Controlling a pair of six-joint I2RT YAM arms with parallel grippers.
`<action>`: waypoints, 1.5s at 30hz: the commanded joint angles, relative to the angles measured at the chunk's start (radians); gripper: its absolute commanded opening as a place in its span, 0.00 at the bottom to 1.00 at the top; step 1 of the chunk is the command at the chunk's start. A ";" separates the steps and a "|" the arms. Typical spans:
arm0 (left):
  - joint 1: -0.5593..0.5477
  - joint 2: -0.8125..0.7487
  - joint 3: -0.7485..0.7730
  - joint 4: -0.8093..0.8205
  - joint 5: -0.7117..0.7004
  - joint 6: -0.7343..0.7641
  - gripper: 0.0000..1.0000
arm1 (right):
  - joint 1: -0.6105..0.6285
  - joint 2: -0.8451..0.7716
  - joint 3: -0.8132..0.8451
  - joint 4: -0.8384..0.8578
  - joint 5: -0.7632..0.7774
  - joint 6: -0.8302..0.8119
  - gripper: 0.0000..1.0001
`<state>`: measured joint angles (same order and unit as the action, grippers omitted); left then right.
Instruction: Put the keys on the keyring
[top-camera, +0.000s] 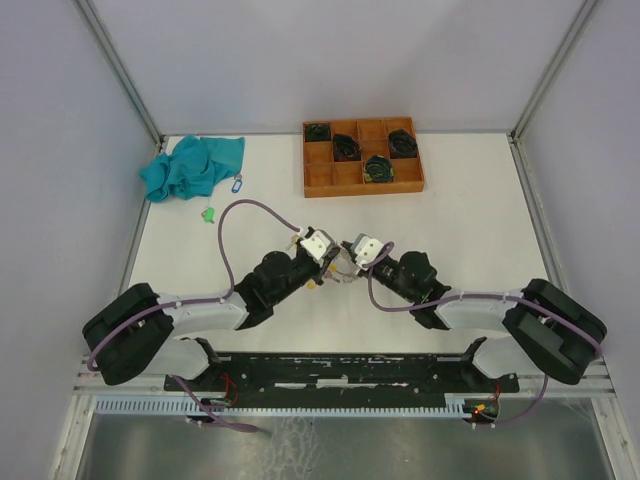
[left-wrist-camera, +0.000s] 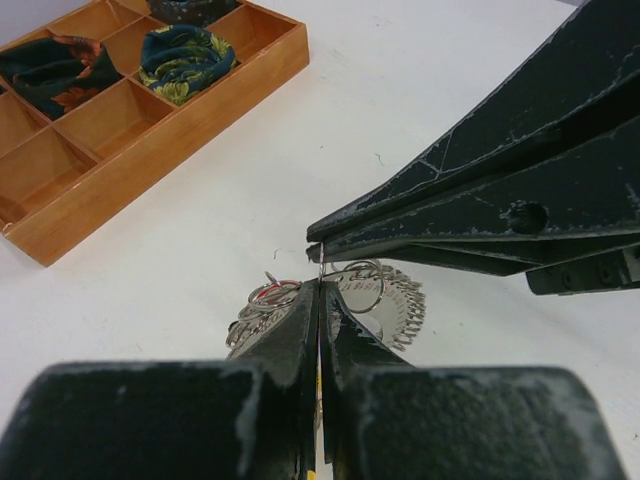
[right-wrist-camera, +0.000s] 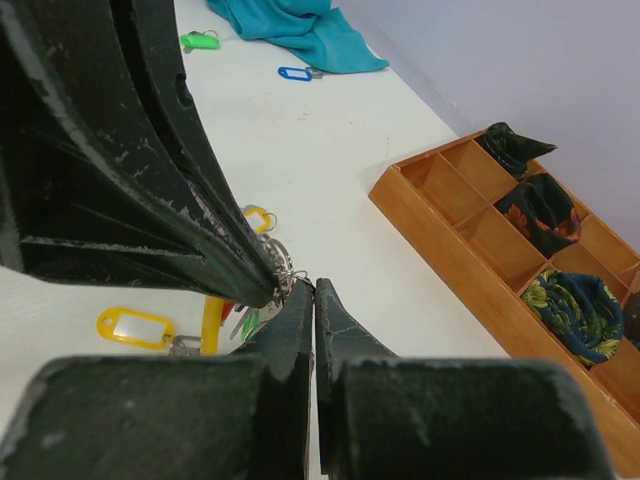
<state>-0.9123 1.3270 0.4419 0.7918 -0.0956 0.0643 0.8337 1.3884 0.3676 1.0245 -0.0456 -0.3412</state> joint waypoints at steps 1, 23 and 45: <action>-0.002 -0.019 0.009 0.102 -0.024 -0.036 0.03 | -0.031 -0.092 0.039 -0.174 -0.104 0.000 0.01; 0.186 -0.035 -0.039 0.117 0.519 0.005 0.39 | -0.137 -0.150 0.106 -0.350 -0.330 0.023 0.01; 0.187 0.042 -0.008 0.146 0.476 -0.033 0.22 | -0.137 -0.128 0.133 -0.366 -0.385 0.041 0.01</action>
<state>-0.7284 1.3640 0.4034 0.8566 0.3759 0.0330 0.6991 1.2568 0.4488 0.6071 -0.4015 -0.3172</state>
